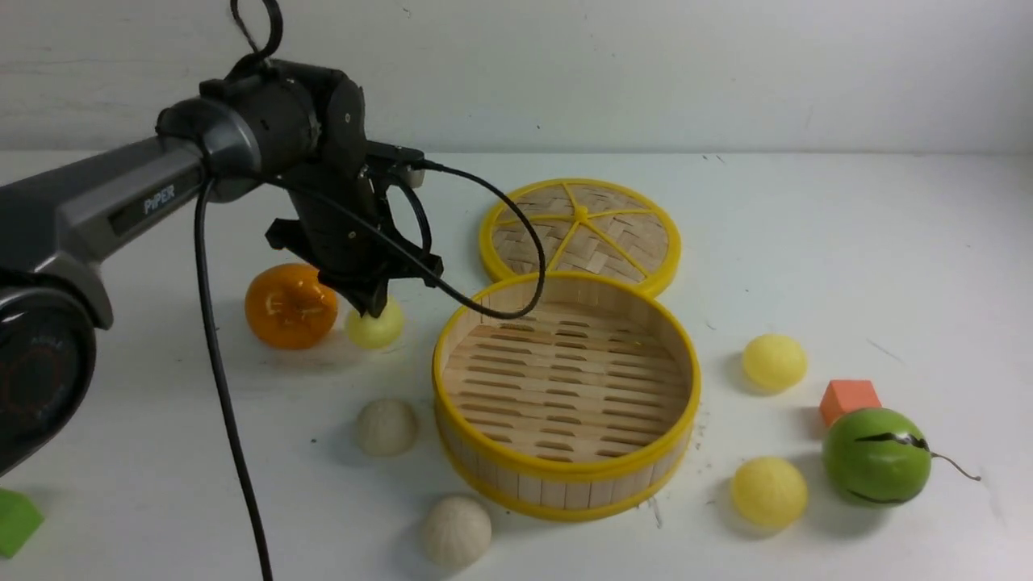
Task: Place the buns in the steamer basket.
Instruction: Use the left arm to put the steamed stuffed bun into the steamer, then use the left arm to grab a steamed stuffed bun, then use the left arm to put the steamed stuffed bun into the steamer, then use the left arm to grab a steamed stuffed bun
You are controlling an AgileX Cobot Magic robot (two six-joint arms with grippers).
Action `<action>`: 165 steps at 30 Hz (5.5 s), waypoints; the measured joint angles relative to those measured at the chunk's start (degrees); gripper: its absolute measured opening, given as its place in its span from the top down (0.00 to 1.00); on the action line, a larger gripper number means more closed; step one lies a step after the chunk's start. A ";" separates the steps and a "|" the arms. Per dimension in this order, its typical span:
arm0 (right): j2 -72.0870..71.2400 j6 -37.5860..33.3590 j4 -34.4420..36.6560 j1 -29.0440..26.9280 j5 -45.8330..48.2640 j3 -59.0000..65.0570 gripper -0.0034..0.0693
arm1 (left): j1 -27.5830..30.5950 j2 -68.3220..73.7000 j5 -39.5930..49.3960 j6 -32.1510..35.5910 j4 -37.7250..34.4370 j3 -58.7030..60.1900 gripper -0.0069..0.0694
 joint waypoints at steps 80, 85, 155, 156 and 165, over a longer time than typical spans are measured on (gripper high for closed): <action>0.00 0.00 0.00 0.00 0.00 0.00 0.62 | 0.64 -14.60 -19.35 29.42 -16.32 33.65 0.55; 0.00 0.00 0.00 0.00 0.00 0.00 0.62 | 0.64 -12.79 -20.77 29.42 -16.04 33.65 0.55; 0.00 0.00 0.00 0.00 0.00 0.00 0.62 | -13.64 -25.23 9.41 -2.22 -5.13 17.50 0.93; 0.00 0.00 0.00 0.00 0.00 0.00 0.62 | -13.64 -28.06 9.37 -2.31 -5.55 22.60 0.93; 0.00 0.00 0.00 0.00 0.00 0.00 0.62 | -18.29 -31.37 -1.62 -2.38 -6.00 41.69 0.93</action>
